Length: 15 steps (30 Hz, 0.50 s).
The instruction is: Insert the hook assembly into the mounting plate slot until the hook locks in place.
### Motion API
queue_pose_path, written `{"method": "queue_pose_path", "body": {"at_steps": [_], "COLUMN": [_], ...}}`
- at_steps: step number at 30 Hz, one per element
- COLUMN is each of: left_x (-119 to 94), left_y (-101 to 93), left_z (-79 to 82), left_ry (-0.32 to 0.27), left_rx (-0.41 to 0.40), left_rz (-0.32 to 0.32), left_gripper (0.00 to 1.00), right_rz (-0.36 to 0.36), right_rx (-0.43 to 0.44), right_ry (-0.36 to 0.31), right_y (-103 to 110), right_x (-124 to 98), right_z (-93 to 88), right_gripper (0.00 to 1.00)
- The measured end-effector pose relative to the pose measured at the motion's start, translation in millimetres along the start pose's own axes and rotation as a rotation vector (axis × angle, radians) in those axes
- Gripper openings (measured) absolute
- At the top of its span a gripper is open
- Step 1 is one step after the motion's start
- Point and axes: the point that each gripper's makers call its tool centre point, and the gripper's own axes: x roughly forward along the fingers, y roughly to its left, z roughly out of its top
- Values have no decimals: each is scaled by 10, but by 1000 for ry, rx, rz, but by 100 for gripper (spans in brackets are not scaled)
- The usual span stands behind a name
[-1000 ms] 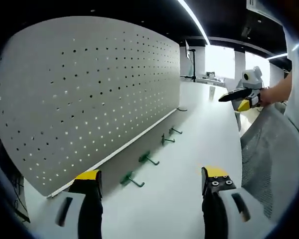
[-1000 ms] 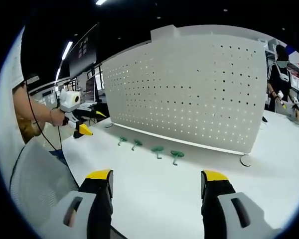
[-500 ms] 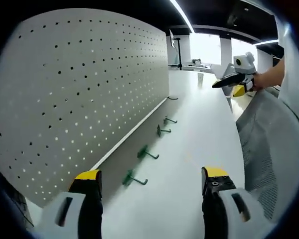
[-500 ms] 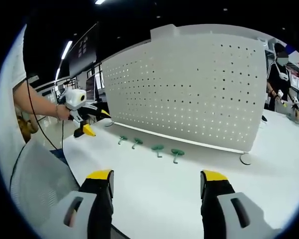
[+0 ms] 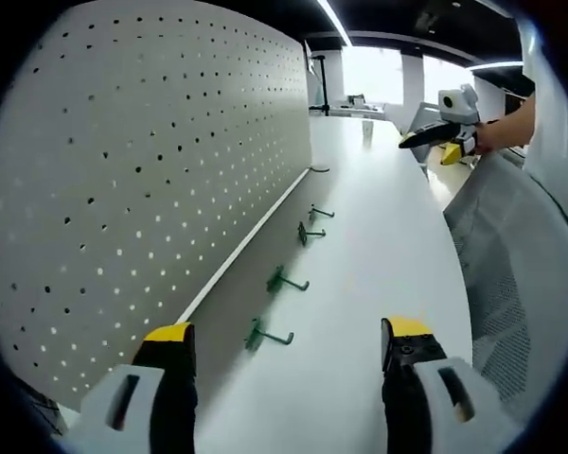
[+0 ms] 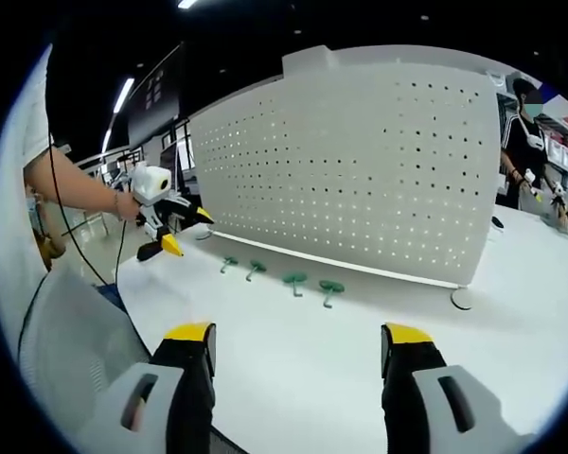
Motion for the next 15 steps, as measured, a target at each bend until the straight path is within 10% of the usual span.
{"method": "queue_pose_path", "body": {"at_steps": [15], "left_x": [164], "left_y": [-2], "left_z": [-153], "left_ry": [115], "left_rx": [97], "left_rz": [-105], "left_gripper": [85], "right_rz": [3], "right_rx": [2], "right_ry": [11], "right_y": [-18], "right_x": [8], "right_z": [-37], "right_gripper": [67]}}
